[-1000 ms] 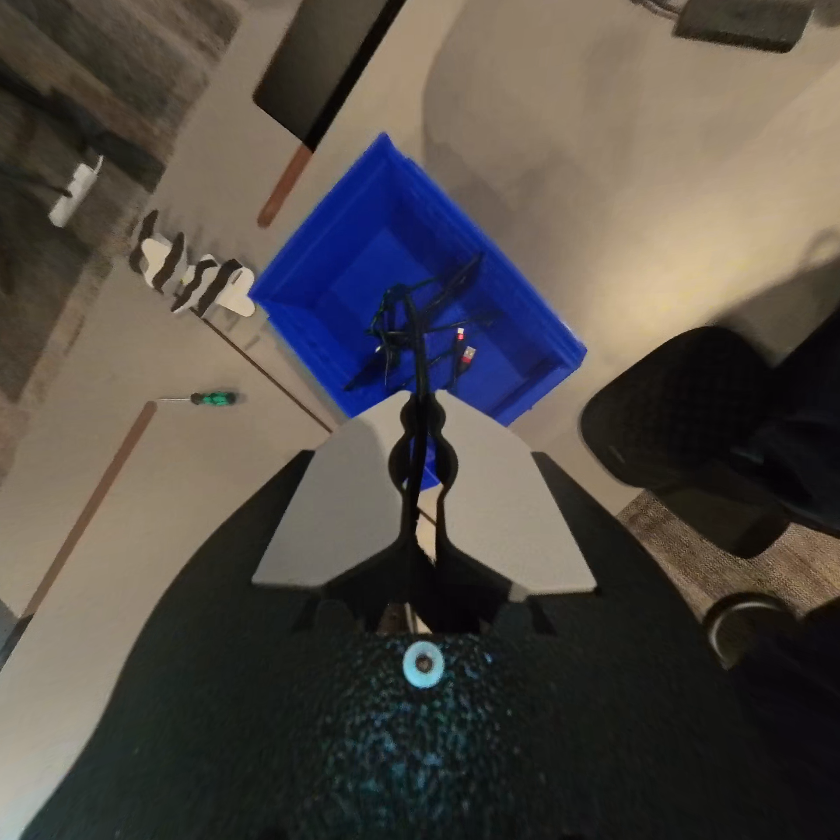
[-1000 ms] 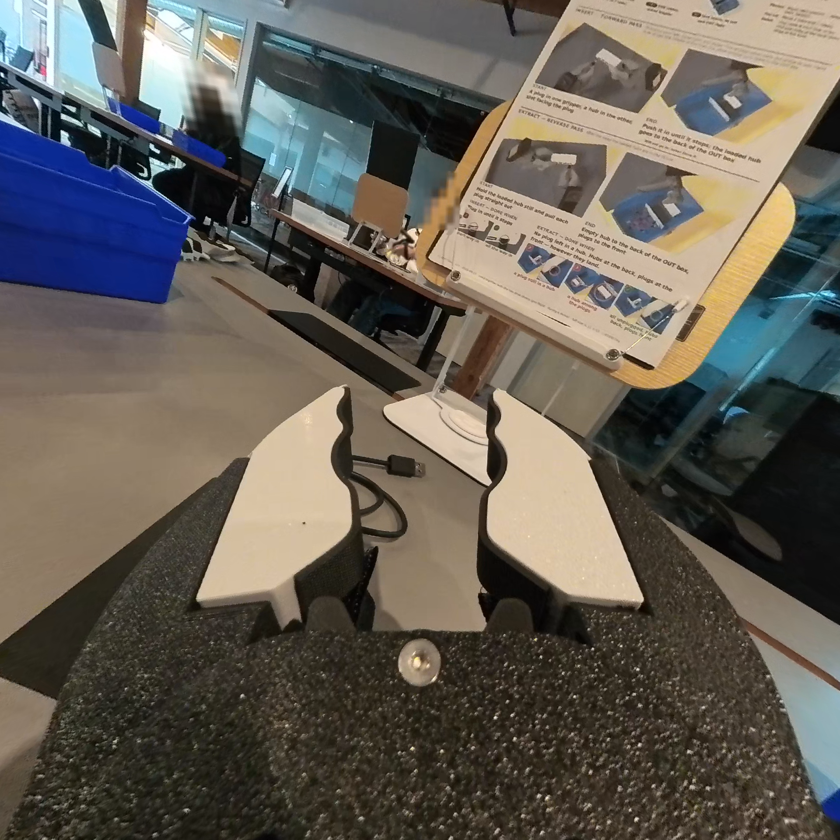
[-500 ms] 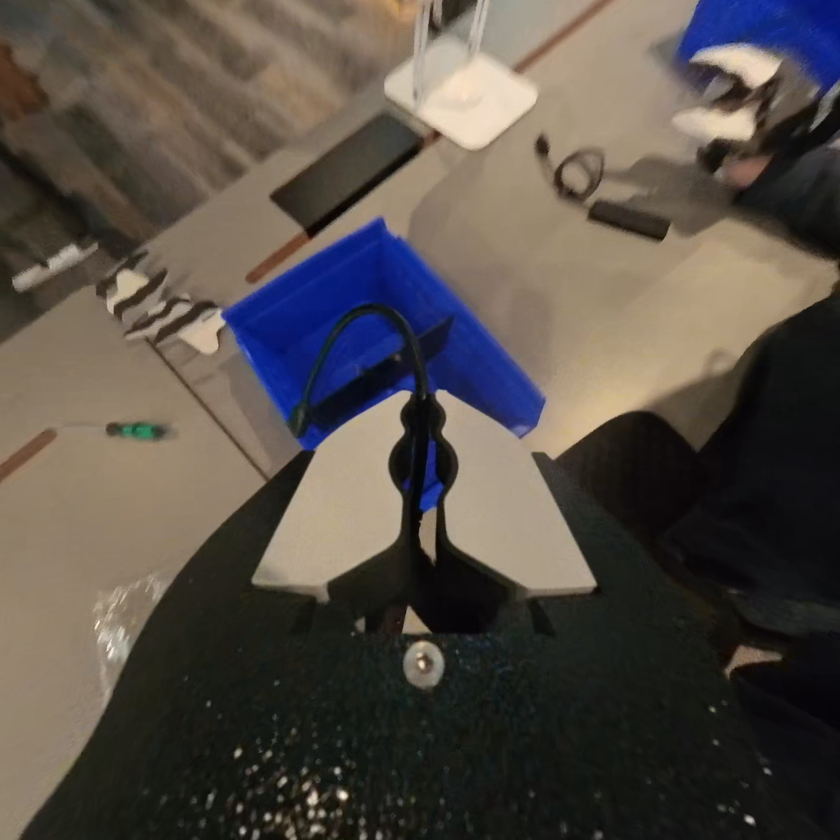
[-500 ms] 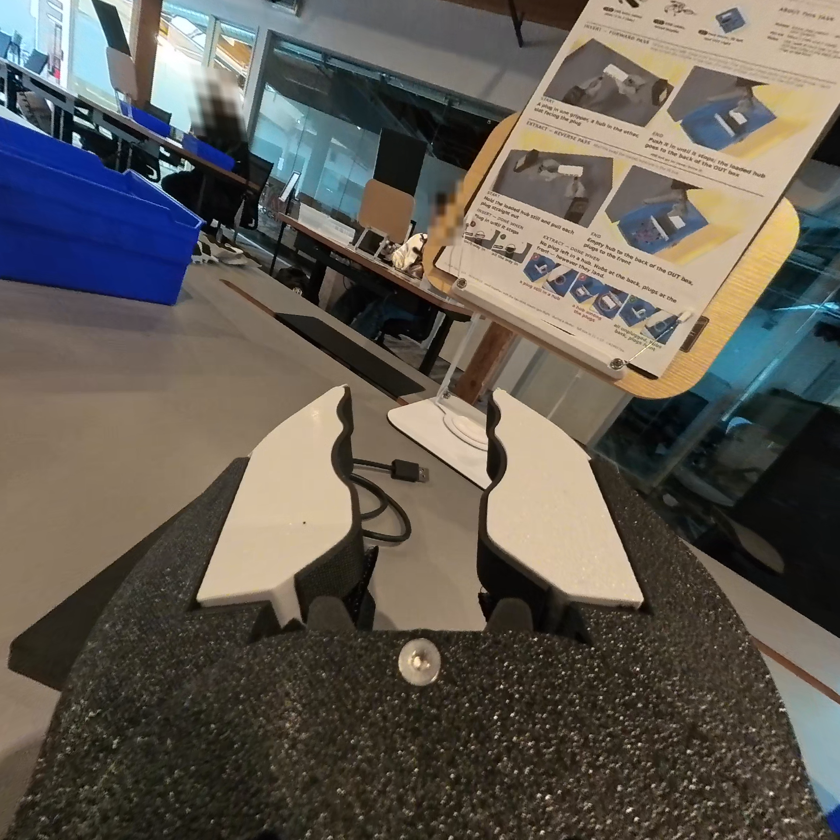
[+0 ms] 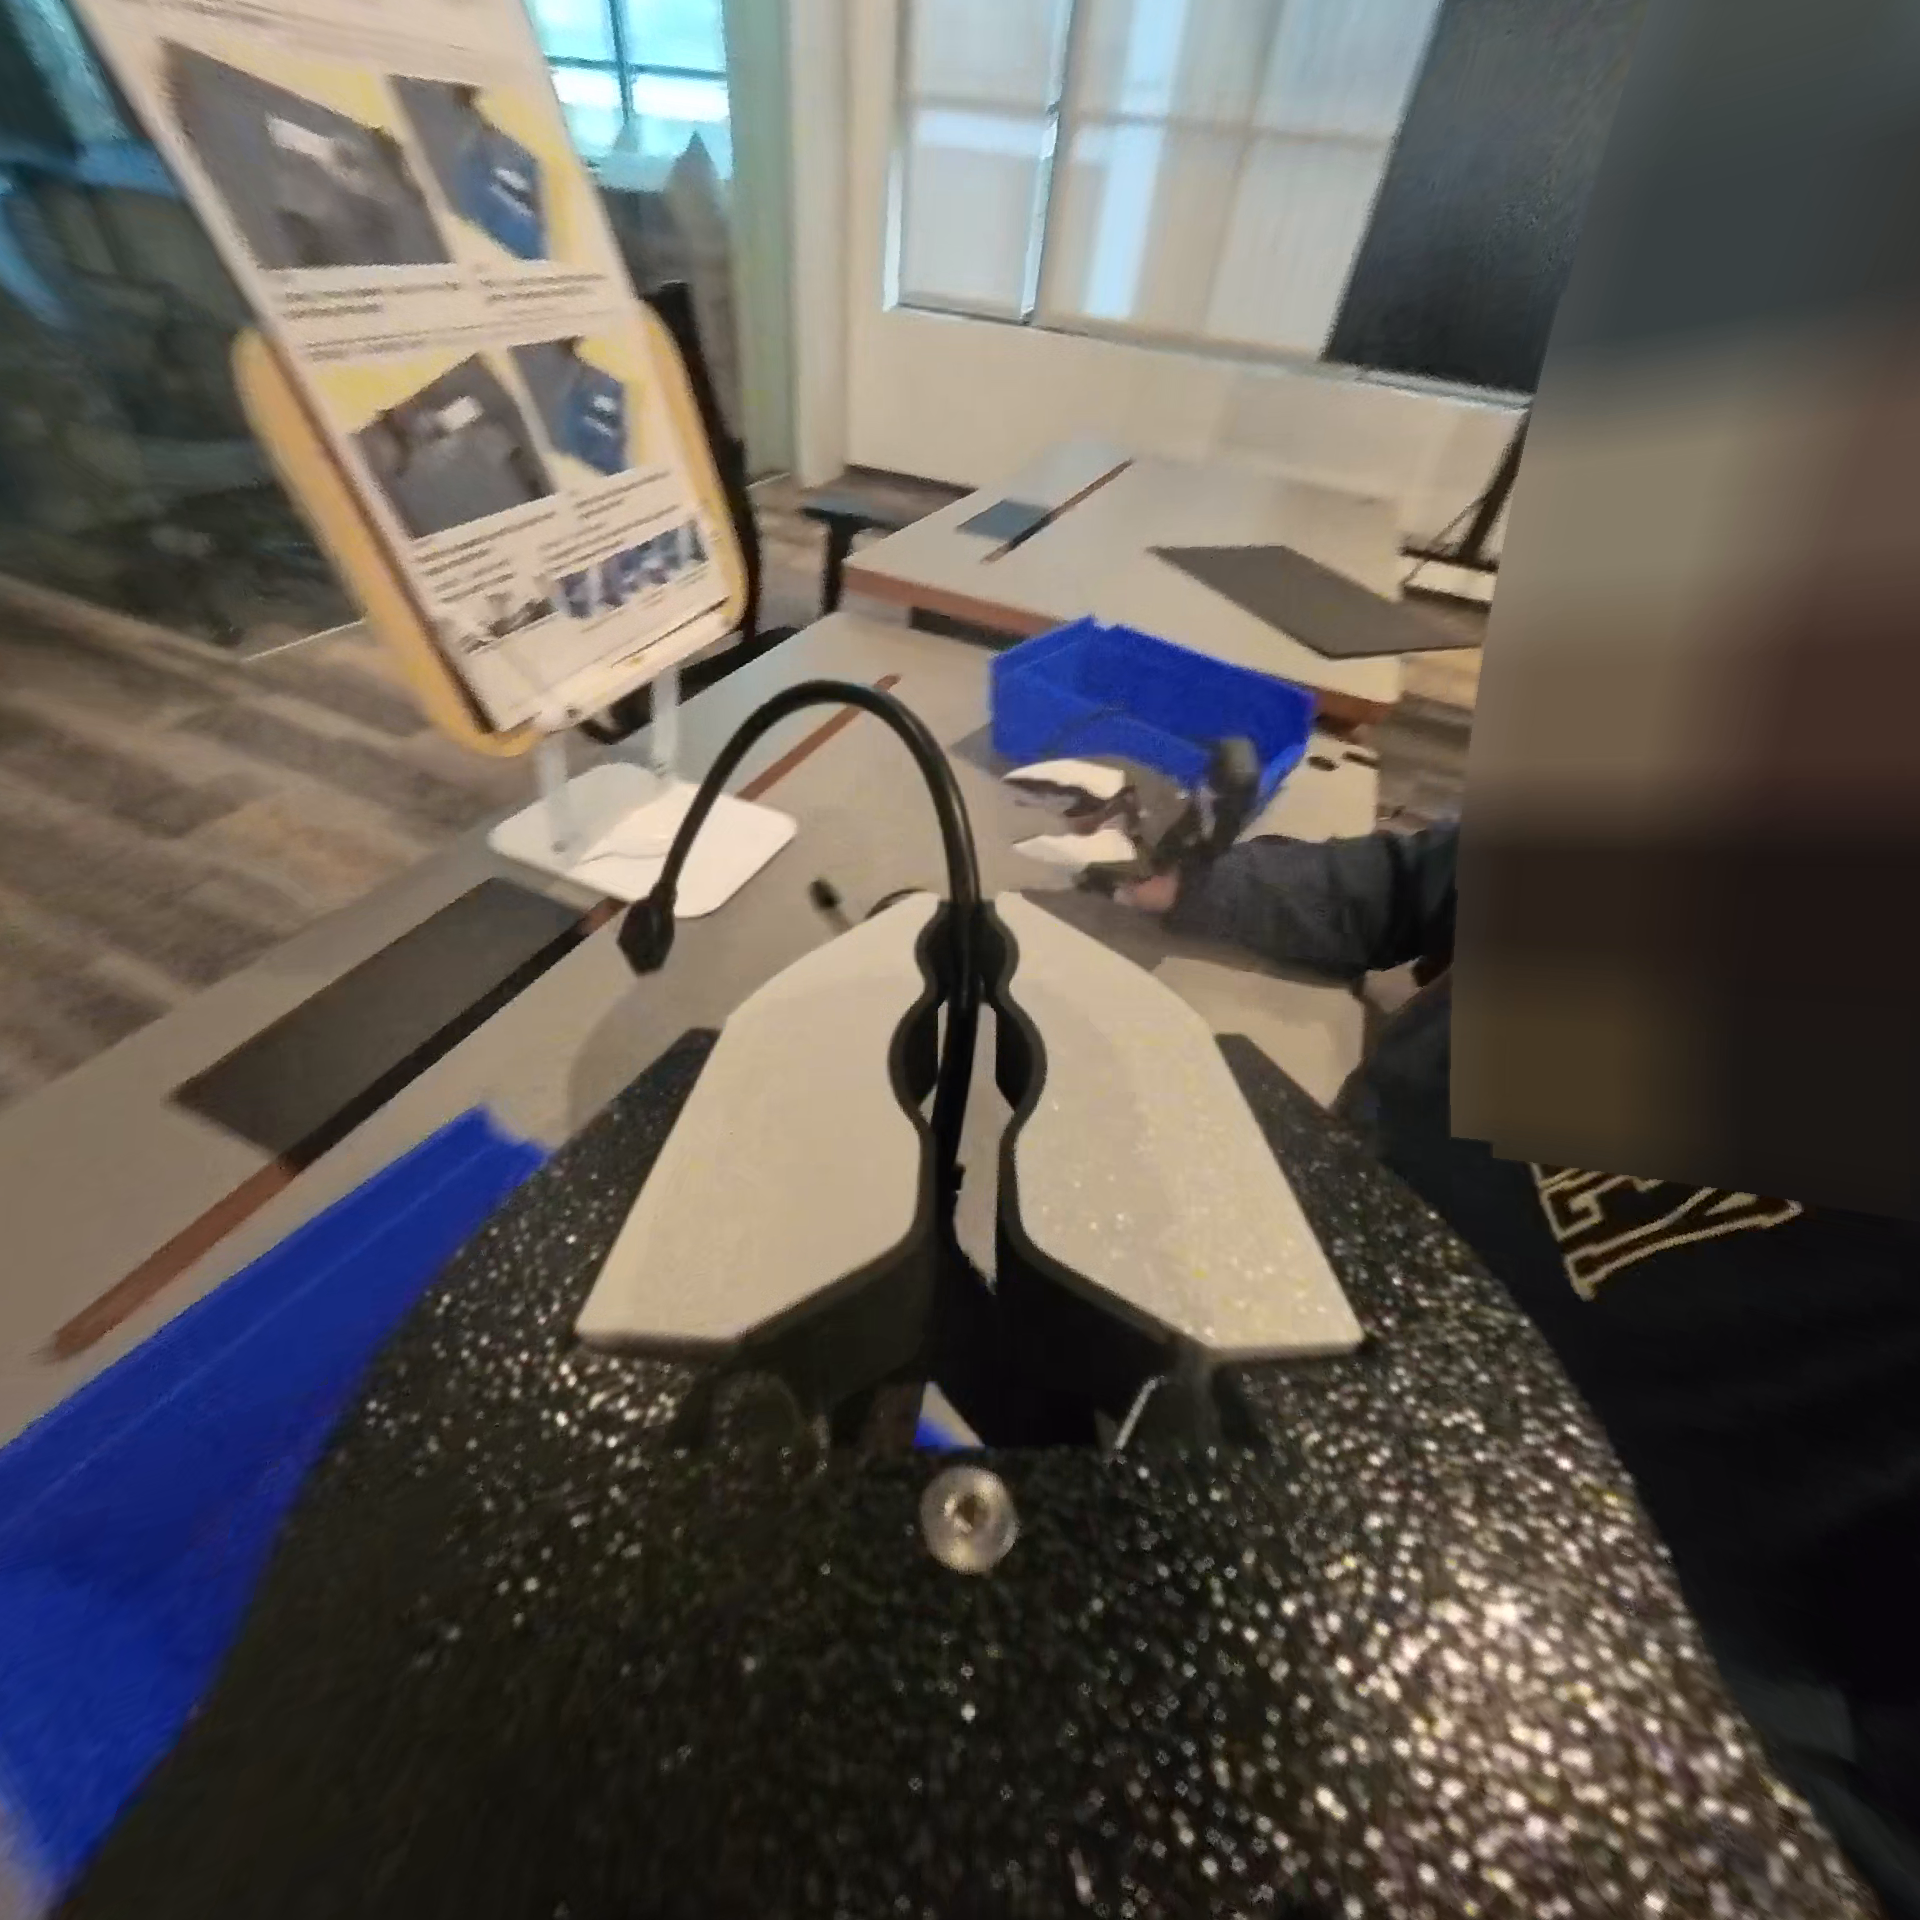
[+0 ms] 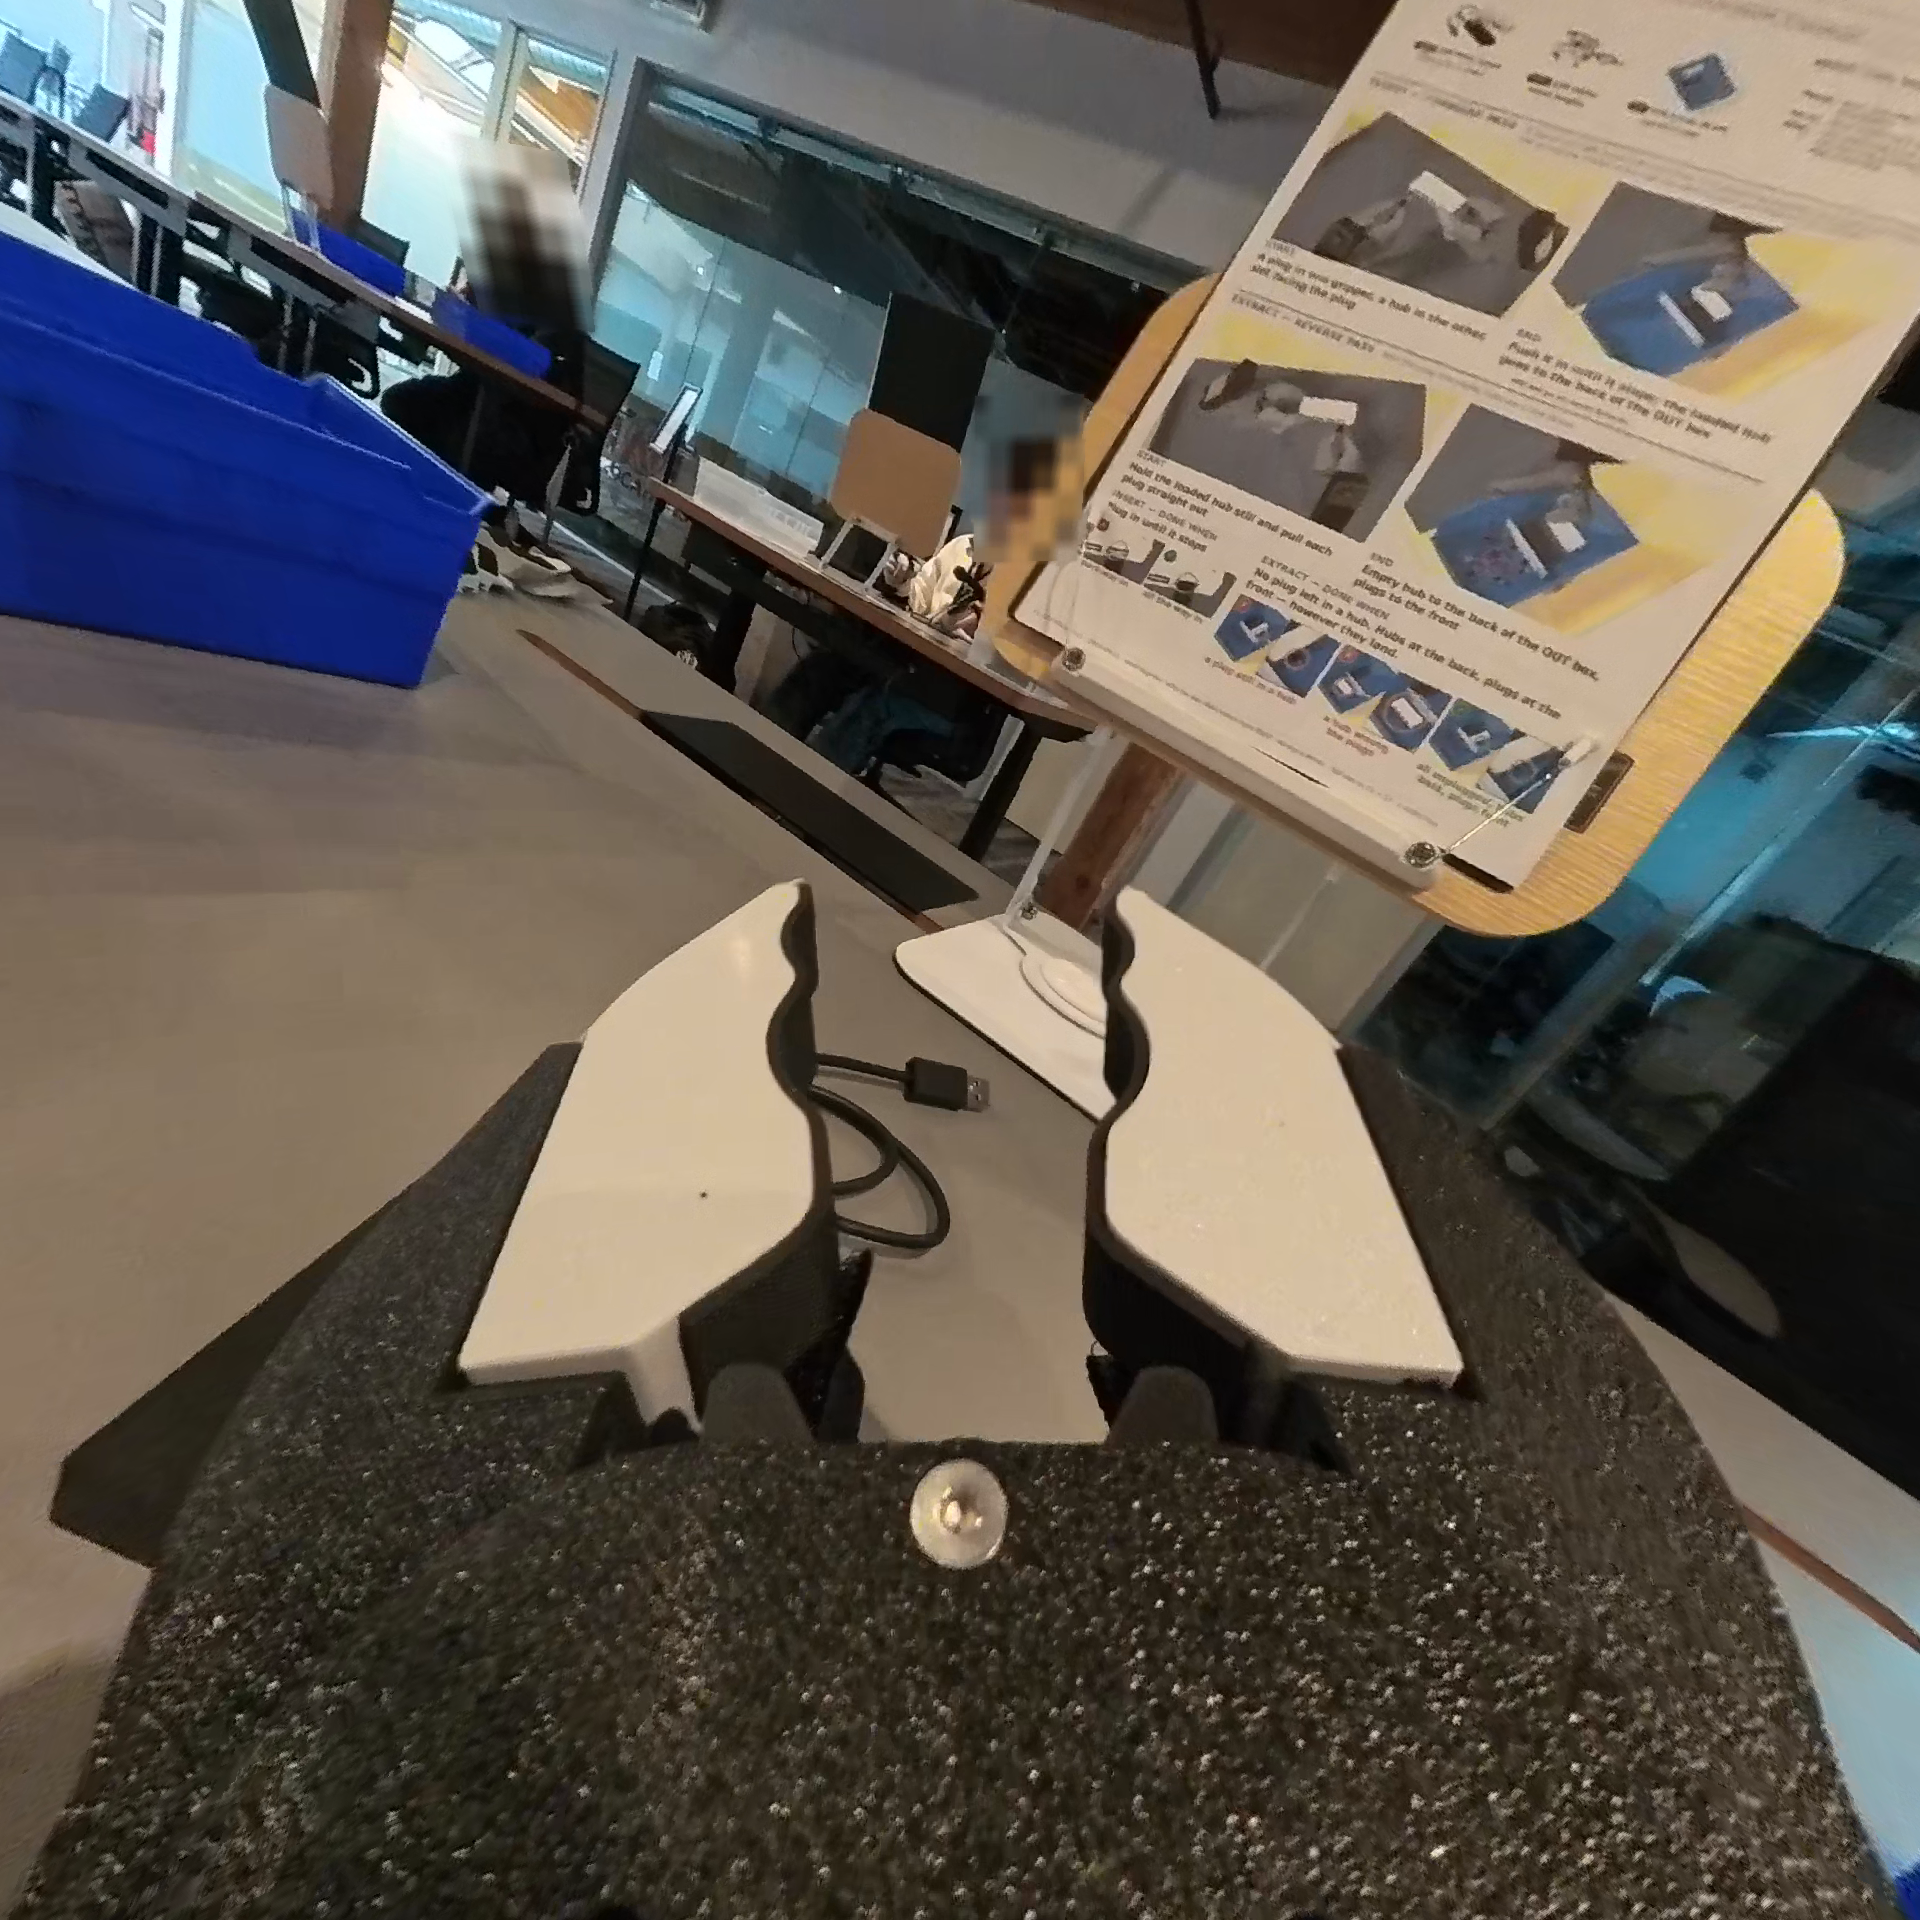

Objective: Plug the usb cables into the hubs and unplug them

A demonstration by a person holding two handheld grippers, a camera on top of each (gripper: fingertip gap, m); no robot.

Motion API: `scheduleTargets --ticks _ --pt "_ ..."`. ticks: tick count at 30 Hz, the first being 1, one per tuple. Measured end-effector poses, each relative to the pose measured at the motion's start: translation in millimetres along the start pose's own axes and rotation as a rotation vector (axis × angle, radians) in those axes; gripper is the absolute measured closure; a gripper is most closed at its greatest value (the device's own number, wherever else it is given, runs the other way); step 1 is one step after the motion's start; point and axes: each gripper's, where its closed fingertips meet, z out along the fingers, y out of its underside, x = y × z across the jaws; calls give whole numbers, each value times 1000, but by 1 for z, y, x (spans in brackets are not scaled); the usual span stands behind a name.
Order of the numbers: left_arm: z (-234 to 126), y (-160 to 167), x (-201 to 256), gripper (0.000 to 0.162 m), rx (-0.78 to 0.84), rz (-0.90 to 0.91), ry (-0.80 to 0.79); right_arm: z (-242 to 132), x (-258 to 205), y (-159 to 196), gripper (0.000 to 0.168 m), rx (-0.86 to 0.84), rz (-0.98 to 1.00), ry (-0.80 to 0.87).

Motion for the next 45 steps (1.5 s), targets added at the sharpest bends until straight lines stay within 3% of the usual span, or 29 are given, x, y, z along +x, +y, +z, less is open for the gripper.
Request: scheduleTargets --ticks 6,10,13,19,27,31,34,36,40,45 --pt "120 42 16 157 -106 -11 58 -6 15 -2 117 12 26 59" --pt "194 85 7 157 -199 10 -127 -9 33 8 117 -24 59 111" --pt "228 112 -10 158 -258 56 -316 -9 38 14 118 -45 91 115" --pt "262 170 -30 157 -434 23 -520 -7 34 11 118 -43 123 71" --pt "267 229 -32 155 -635 4 -591 -6 29 6 120 -26 144 32" --pt "269 245 -22 145 -663 15 -563 -4 26 9 120 -35 156 15" --pt "272 247 -9 110 -652 25 -516 -2 26 9 119 -45 172 -1" --pt "281 244 6 100 -615 90 -438 -4 29 6 119 -33 186 4" --pt "308 244 44 96 -645 335 -175 -7 36 4 119 -14 225 22" --pt "333 256 48 84 -881 748 169 -9 46 6 119 -6 281 53"
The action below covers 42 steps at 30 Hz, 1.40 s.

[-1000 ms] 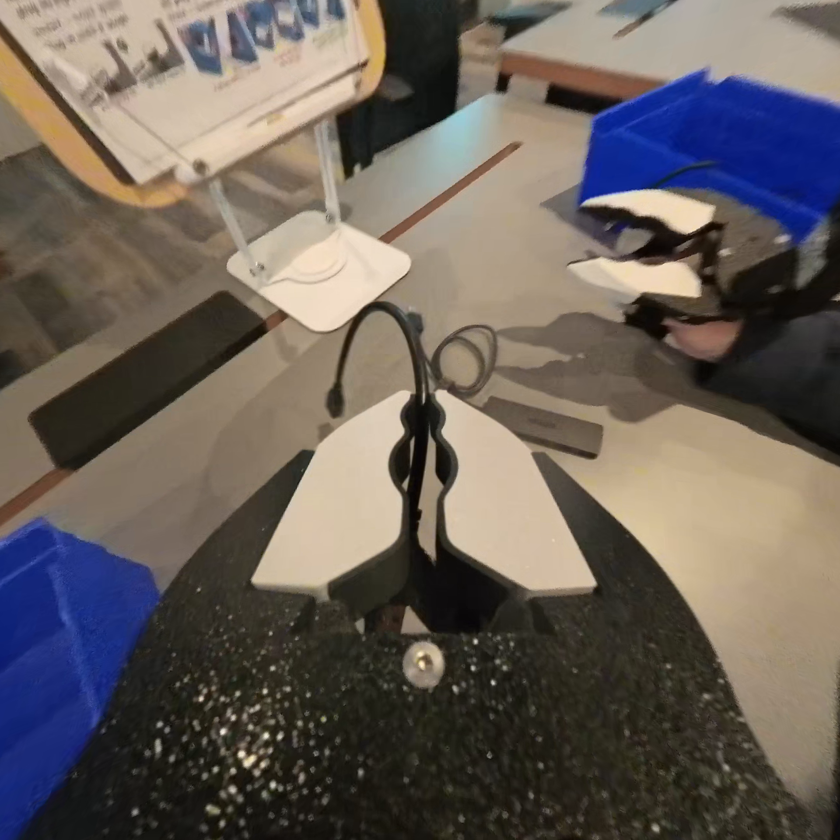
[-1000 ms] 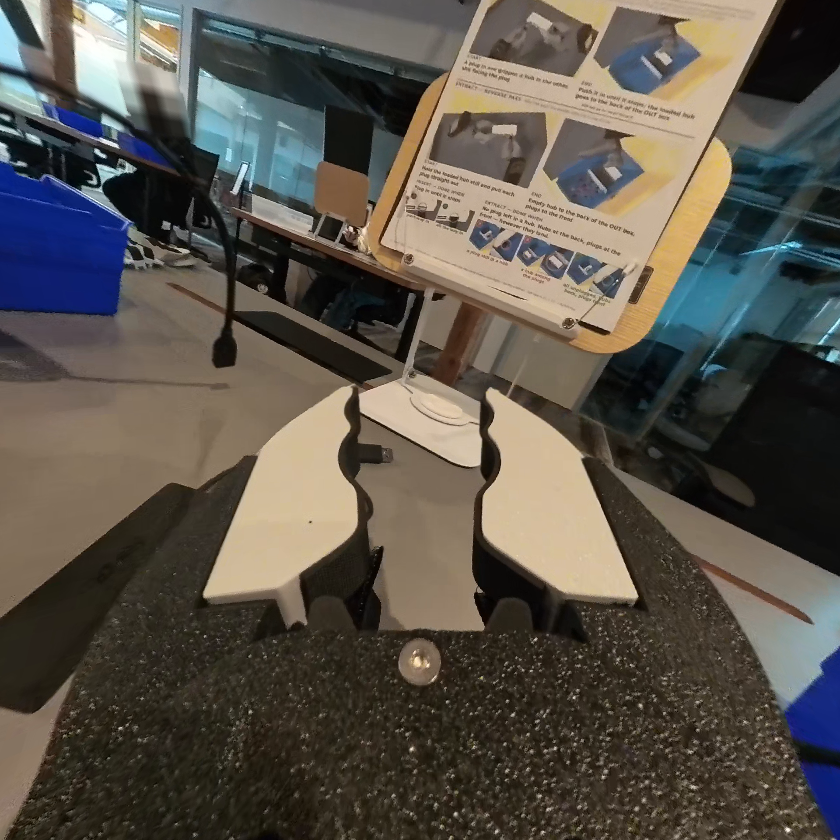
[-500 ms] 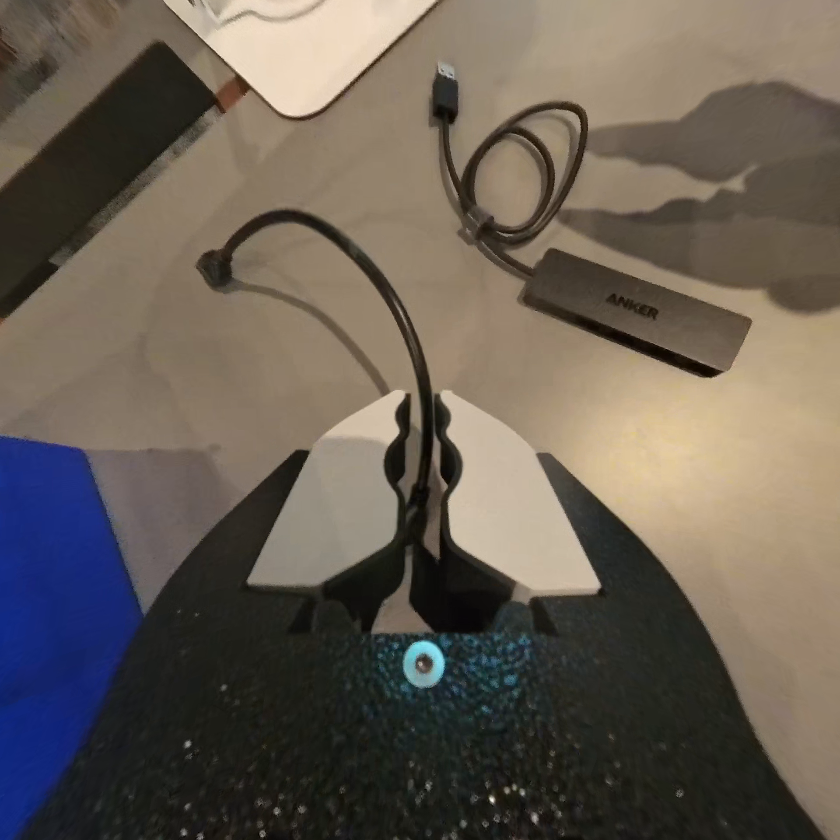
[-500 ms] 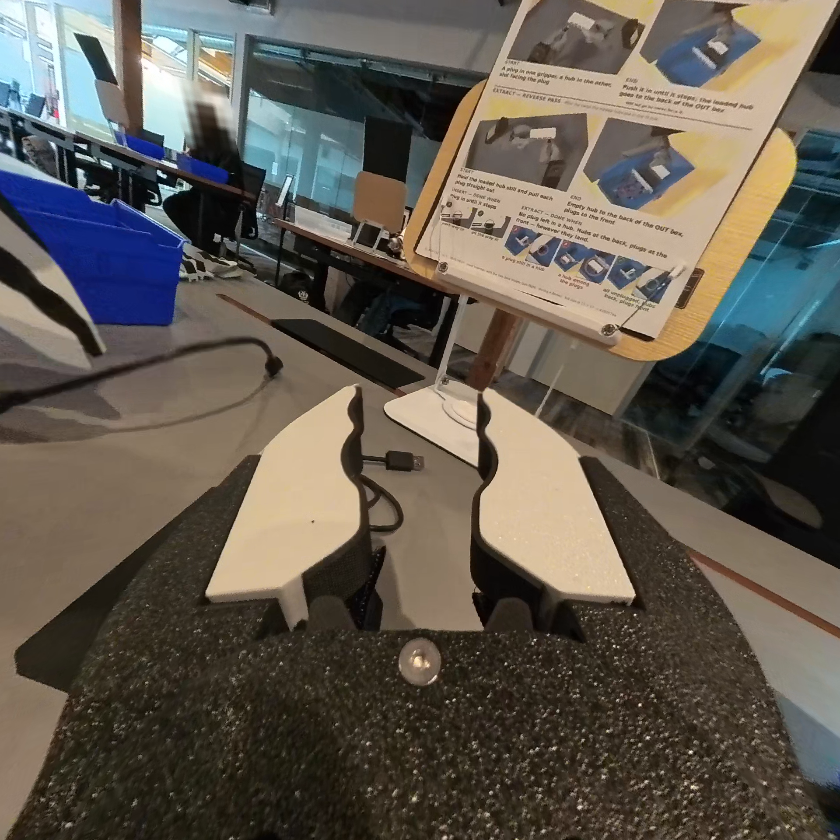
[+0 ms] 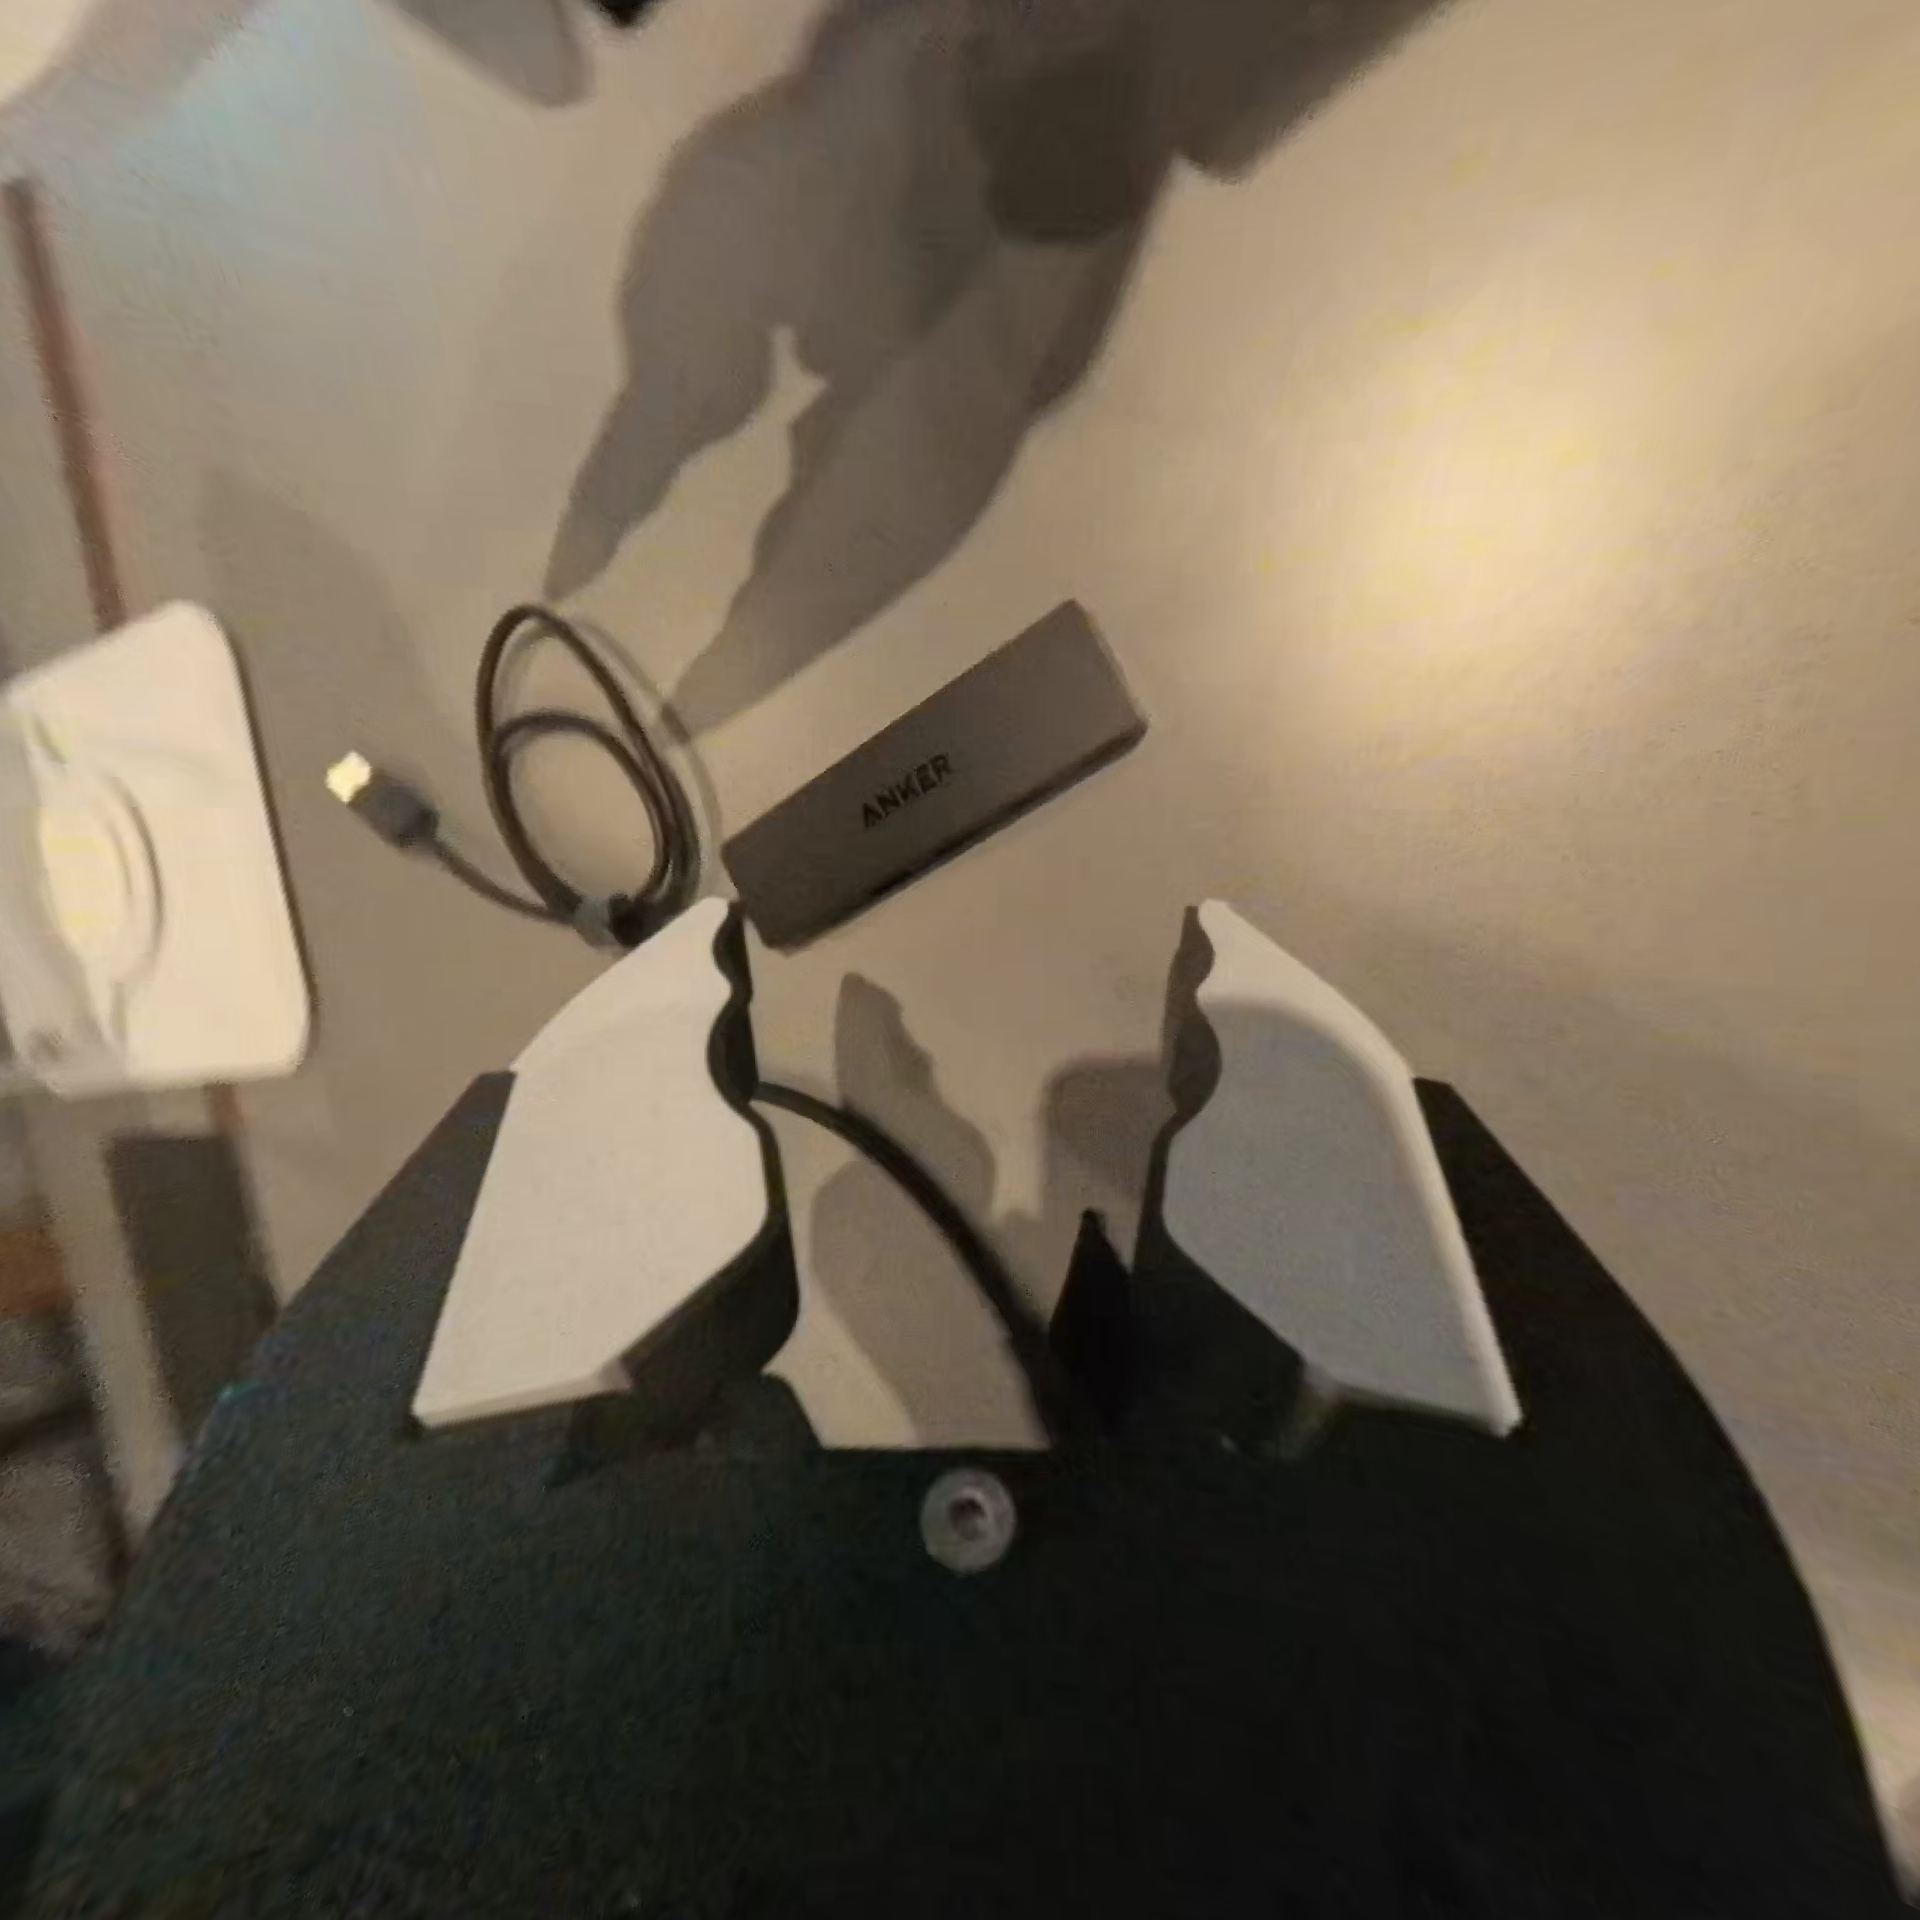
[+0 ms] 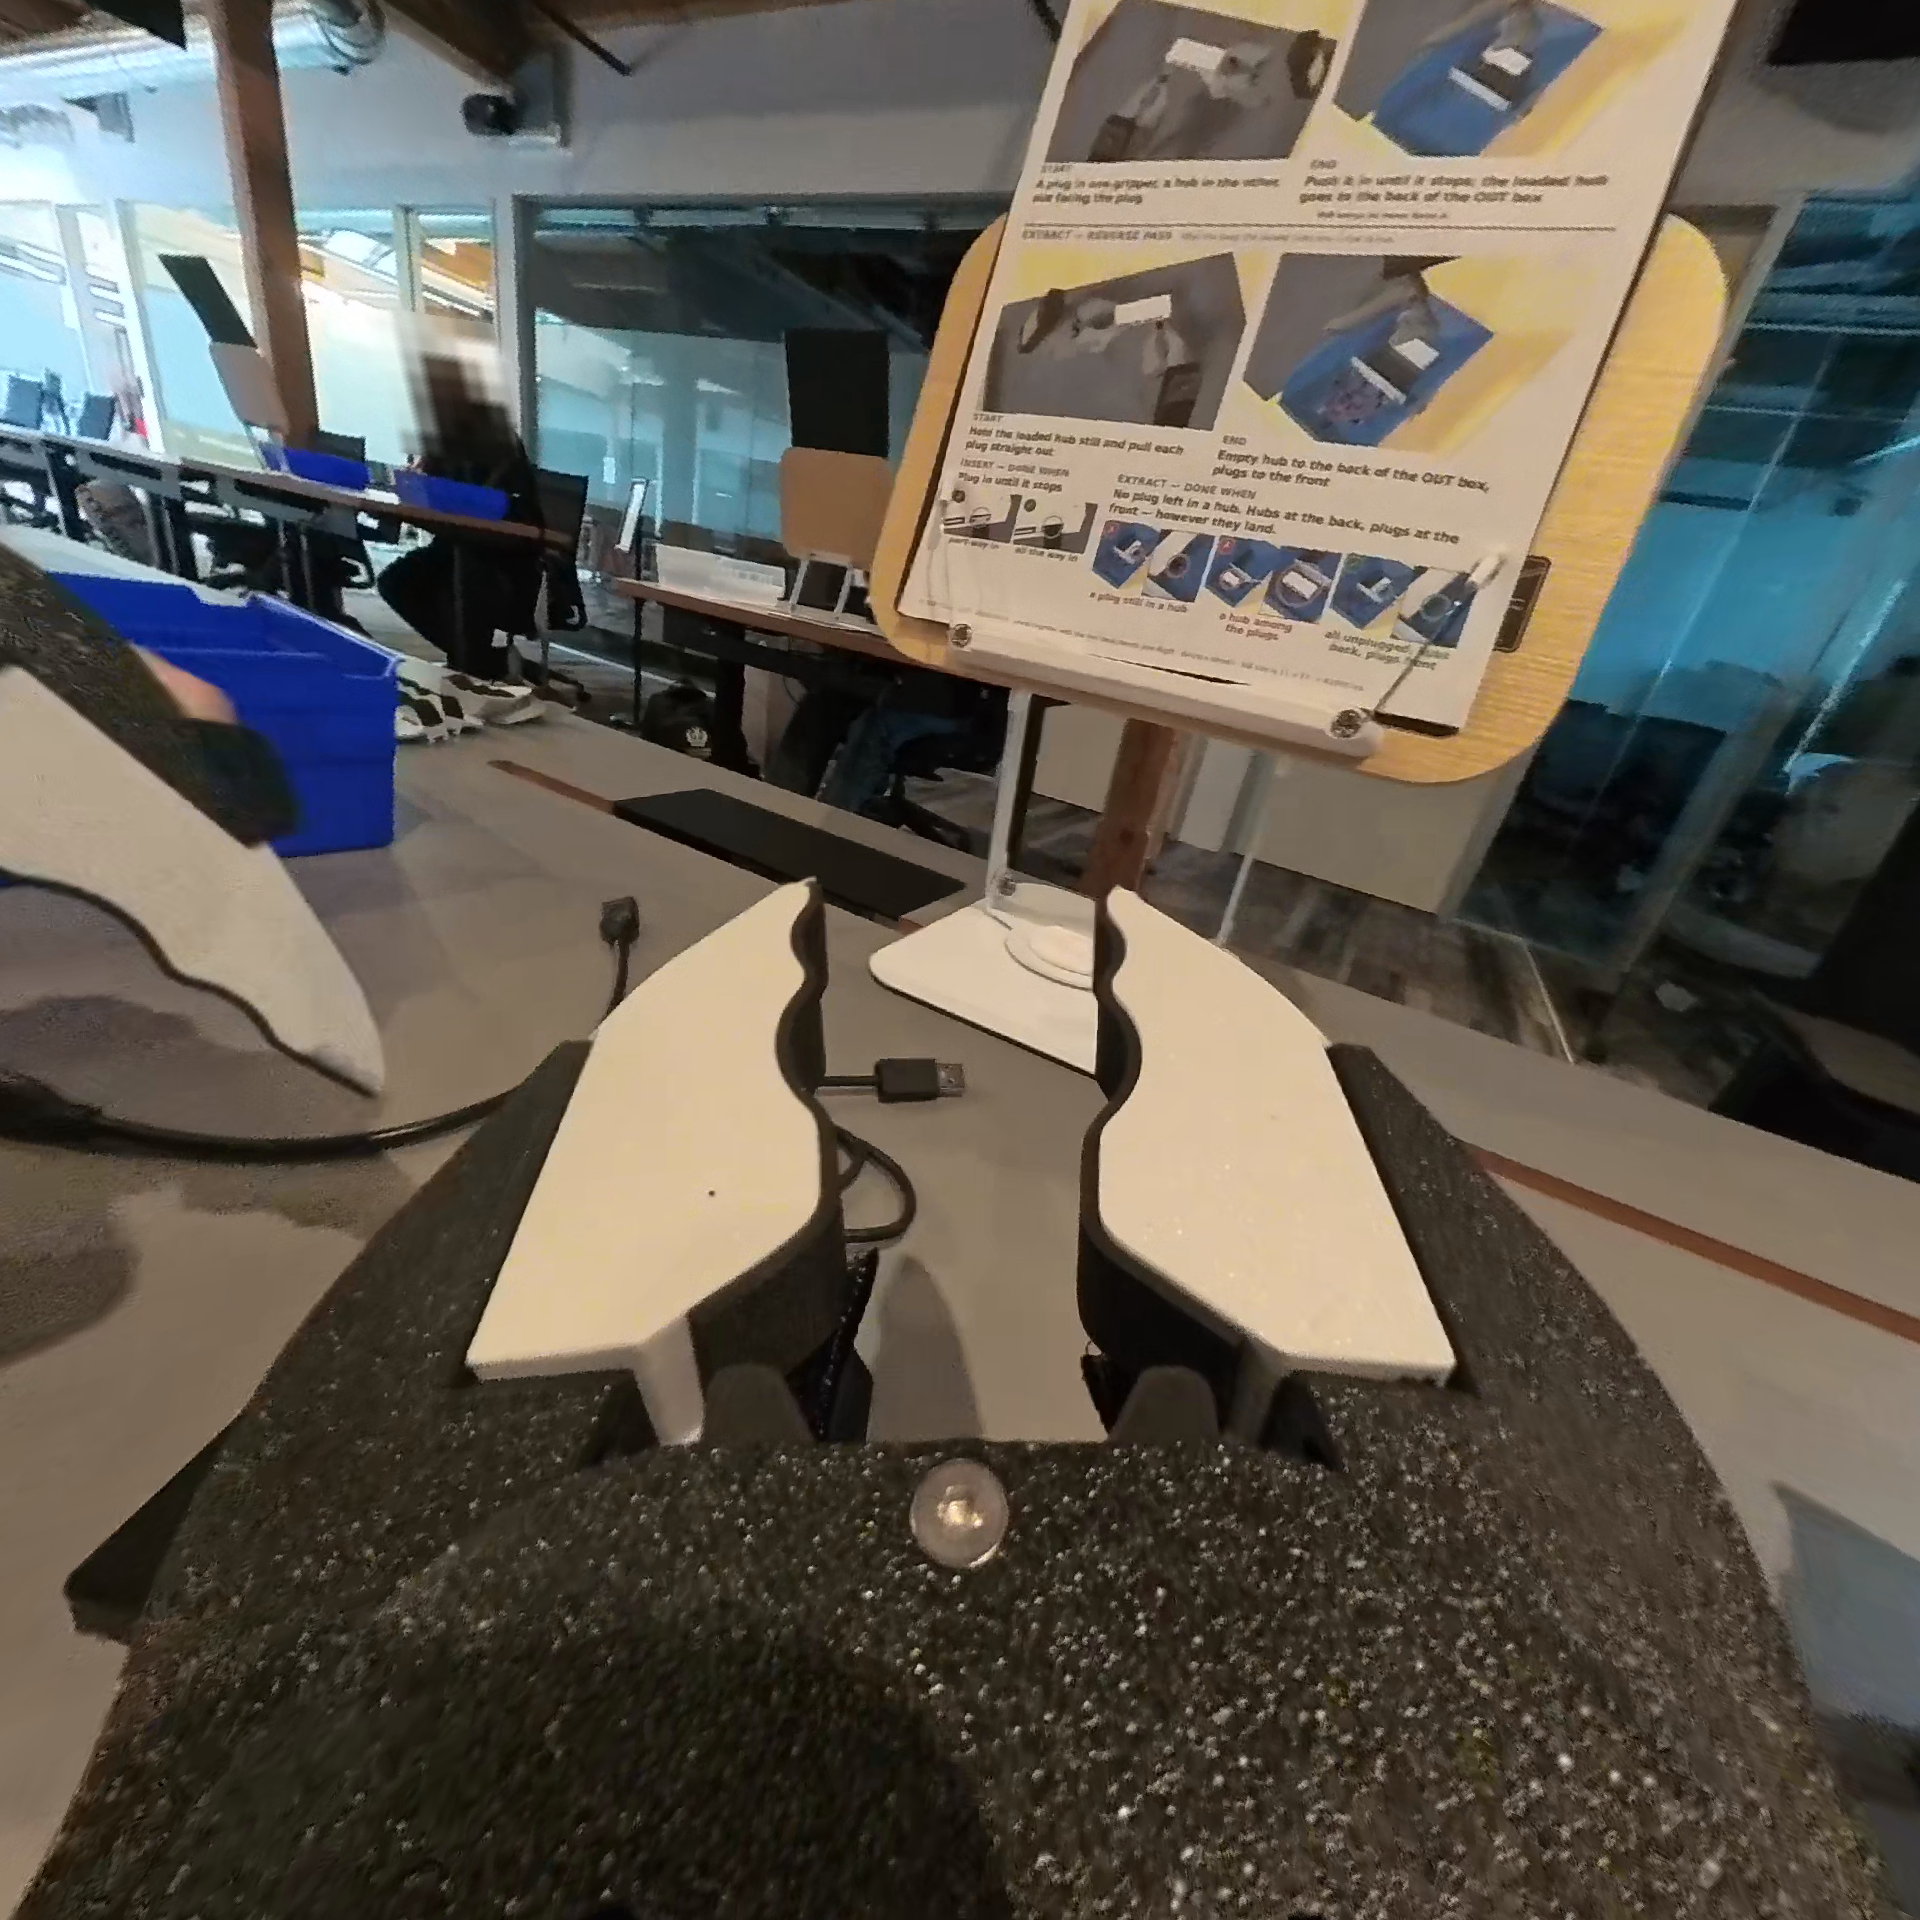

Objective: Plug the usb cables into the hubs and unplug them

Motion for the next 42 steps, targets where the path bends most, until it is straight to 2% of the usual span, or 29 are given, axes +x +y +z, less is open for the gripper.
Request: scheduleTargets --ticks 4,7,11,15,20,24,29,32,37,39,42 --pt "9 -4 -9 81 -97 227 210 -5 15 -6 119 31 12 52" --pt "20 6 -16 78 -244 400 280 -8 24 -12 119 58 32 82" --pt "36 11 -18 79 -325 523 348 -9 32 -9 119 56 75 101" --pt "48 16 -26 86 -365 577 393 -8 37 -6 119 52 102 110" --pt "52 24 -23 99 -442 555 481 -8 40 -6 119 54 106 114" --pt "56 25 -27 106 -451 620 468 -7 39 -6 119 53 106 110" --pt "60 18 -29 127 -411 685 420 -6 37 -6 119 51 107 104" --pt "57 17 -30 128 -389 632 400 -6 37 -5 119 54 124 83" --pt "30 0 -31 129 -181 293 448 -9 32 -11 123 93 154 24" --pt "13 -8 -34 129 -75 171 470 -9 21 -15 127 111 151 -44" --pt "-12 -16 -38 129 41 26 517 -9 -1 -21 123 141 152 -181"
